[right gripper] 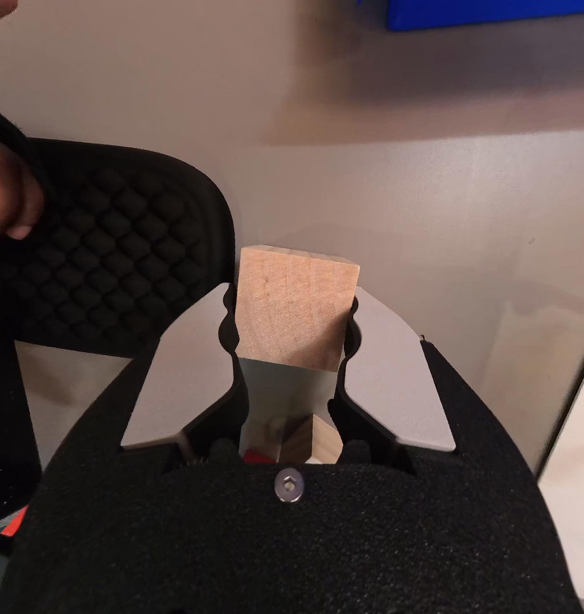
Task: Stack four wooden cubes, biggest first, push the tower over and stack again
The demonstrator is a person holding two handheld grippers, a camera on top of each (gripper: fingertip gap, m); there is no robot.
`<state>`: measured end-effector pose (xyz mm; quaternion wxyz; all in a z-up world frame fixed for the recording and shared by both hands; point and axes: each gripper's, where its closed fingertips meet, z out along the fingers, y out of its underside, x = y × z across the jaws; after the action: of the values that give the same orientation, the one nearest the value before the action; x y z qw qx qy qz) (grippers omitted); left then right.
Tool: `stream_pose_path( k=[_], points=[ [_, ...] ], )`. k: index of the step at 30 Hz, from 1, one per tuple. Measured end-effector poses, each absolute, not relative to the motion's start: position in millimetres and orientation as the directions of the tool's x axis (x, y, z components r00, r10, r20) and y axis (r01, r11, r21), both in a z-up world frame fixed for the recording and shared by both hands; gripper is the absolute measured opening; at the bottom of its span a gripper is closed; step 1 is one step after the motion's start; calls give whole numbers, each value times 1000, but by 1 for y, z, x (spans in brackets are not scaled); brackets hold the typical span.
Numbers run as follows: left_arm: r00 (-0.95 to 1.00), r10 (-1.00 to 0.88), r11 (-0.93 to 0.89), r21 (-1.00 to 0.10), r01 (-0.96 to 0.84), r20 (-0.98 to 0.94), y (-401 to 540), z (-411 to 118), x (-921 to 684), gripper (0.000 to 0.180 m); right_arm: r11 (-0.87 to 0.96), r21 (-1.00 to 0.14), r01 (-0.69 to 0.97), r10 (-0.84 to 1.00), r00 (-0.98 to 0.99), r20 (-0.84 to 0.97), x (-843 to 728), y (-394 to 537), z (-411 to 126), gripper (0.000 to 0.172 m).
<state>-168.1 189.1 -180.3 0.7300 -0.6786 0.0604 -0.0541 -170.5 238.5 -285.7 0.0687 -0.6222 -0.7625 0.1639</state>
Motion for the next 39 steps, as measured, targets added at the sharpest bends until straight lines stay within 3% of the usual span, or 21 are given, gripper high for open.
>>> stream_pose_path(
  k=[14, 17, 23, 30, 34, 37, 39],
  points=[
    [988, -149, 75, -997, -21, -32, 189, -181, -168, 143, 74, -314, 947, 988, -111, -103, -171, 240, -285, 63],
    [988, -151, 75, -997, -22, -33, 189, -181, -167, 143, 48, -362, 931, 991, -89, -97, -169, 246, -272, 75],
    [988, -151, 76, -997, -24, -35, 189, -180, -167, 142, -61, -394, 917, 998, 66, -1, -121, 282, -235, 82],
    [988, -150, 76, -997, -35, -46, 189, -181, -166, 141, -291, -327, 899, 950, 311, 9, -64, 287, -260, 82],
    [988, -149, 78, -996, -36, -47, 189, -180, -166, 140, -313, -305, 900, 941, 337, 29, -59, 286, -278, 73],
    [987, -150, 75, -996, -38, -49, 190, -181, -166, 140, -309, -299, 903, 943, 331, 26, -61, 285, -282, 48],
    [987, -151, 74, -997, -39, -49, 190, -181, -166, 140, -294, -282, 913, 948, 317, 38, -61, 286, -283, 44]
  ],
)
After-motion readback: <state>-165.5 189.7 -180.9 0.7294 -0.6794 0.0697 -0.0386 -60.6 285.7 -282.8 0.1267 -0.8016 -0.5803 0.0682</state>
